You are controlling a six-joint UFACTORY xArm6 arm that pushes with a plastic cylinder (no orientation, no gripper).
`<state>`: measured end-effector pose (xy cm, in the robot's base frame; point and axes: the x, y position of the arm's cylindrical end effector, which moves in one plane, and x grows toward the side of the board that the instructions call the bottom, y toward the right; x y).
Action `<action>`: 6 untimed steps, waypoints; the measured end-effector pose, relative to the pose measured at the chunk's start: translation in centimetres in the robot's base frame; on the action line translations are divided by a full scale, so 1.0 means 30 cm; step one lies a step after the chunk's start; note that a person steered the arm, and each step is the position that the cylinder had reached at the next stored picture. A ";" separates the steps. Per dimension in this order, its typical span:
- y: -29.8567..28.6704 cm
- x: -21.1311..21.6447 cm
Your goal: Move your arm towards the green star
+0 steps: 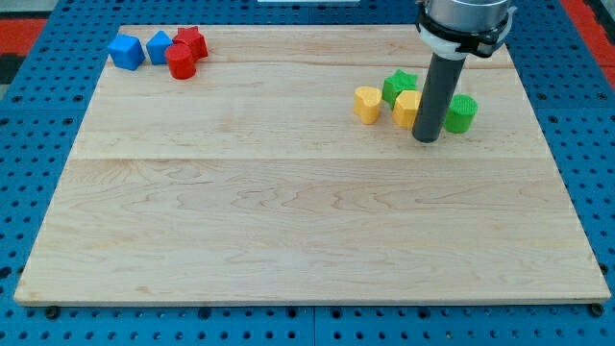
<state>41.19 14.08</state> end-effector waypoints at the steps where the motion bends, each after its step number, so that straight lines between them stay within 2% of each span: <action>1: -0.007 0.000; 2: -0.017 0.004; 4: -0.069 0.197; 5: -0.391 0.155; 6: -0.686 -0.049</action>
<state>39.71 -6.50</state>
